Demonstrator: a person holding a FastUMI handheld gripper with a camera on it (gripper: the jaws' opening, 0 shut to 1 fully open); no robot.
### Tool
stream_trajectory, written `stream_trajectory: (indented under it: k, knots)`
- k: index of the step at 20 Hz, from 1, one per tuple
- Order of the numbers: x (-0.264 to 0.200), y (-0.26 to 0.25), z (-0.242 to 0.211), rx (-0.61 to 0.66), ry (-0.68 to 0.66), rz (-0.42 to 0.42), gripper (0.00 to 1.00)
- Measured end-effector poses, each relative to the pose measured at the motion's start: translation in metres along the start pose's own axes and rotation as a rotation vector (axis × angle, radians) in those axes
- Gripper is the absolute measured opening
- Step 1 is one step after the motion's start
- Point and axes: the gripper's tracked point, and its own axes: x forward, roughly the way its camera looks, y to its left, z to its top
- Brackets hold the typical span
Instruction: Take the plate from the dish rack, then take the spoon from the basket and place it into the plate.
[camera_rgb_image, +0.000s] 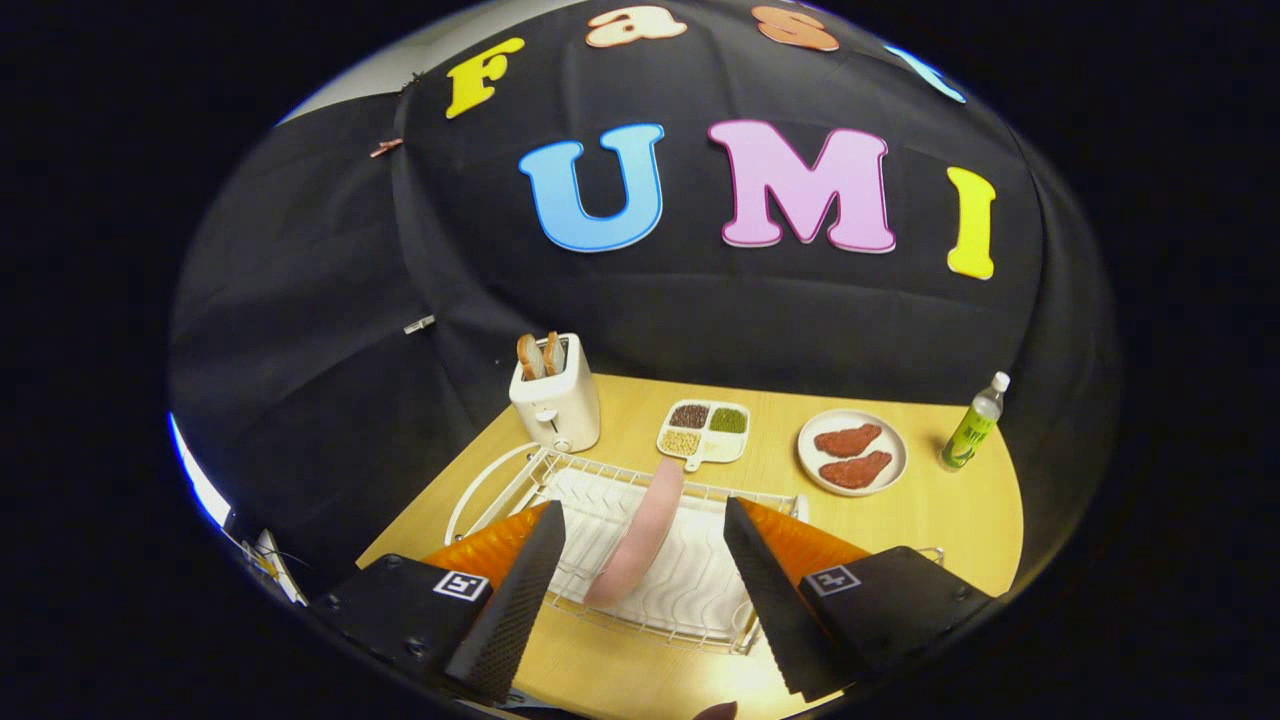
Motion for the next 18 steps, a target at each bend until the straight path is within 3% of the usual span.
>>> stream_trajectory:
  k: [8, 10, 12, 14, 15, 18]
  knots:
    - [0.067, -0.002, -0.049, 0.063, 0.181, -0.107, 0.98]
    - [0.08, -0.006, -0.059, 0.093, 0.226, -0.14, 0.93]
    - [0.094, -0.011, -0.072, 0.12, 0.274, -0.173, 0.83]
    - [0.105, -0.007, -0.079, 0.169, 0.301, -0.192, 0.68]
    - [0.109, -0.01, -0.082, 0.18, 0.314, -0.215, 0.5]
    - [0.109, -0.025, -0.082, 0.174, 0.318, -0.32, 0.39]
